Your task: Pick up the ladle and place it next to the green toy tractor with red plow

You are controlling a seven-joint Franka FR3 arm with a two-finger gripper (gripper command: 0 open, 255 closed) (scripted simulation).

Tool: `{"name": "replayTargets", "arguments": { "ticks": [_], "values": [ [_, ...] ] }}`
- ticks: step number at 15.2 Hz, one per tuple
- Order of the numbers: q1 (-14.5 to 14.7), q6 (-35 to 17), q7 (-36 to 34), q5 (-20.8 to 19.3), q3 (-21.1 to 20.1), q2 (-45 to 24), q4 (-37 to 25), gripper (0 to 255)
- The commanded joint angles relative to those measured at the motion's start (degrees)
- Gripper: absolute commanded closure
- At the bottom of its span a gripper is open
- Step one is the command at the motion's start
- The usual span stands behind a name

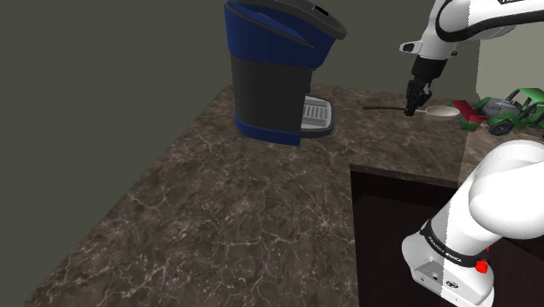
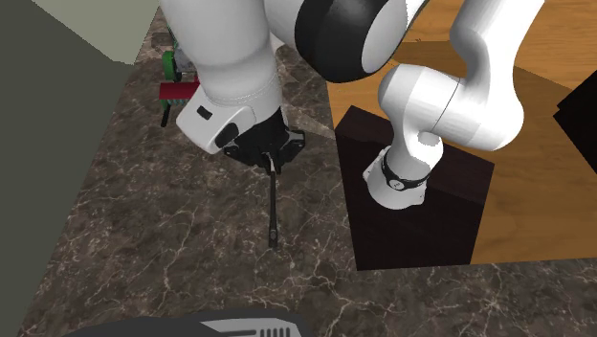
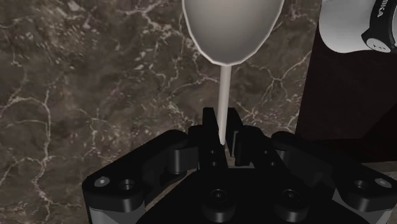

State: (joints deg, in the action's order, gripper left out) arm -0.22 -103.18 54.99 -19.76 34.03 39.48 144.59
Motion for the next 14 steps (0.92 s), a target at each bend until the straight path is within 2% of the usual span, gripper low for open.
{"name": "replayTargets", "arguments": {
  "ticks": [1, 14],
  "values": [
    [0.13, 1.68, -0.04, 0.43, -0.61, 0.29, -1.35, 255],
    [0.85, 11.57, 0.2, 2.69, -3.61, 0.83, -10.61, 255]
  ]
}}
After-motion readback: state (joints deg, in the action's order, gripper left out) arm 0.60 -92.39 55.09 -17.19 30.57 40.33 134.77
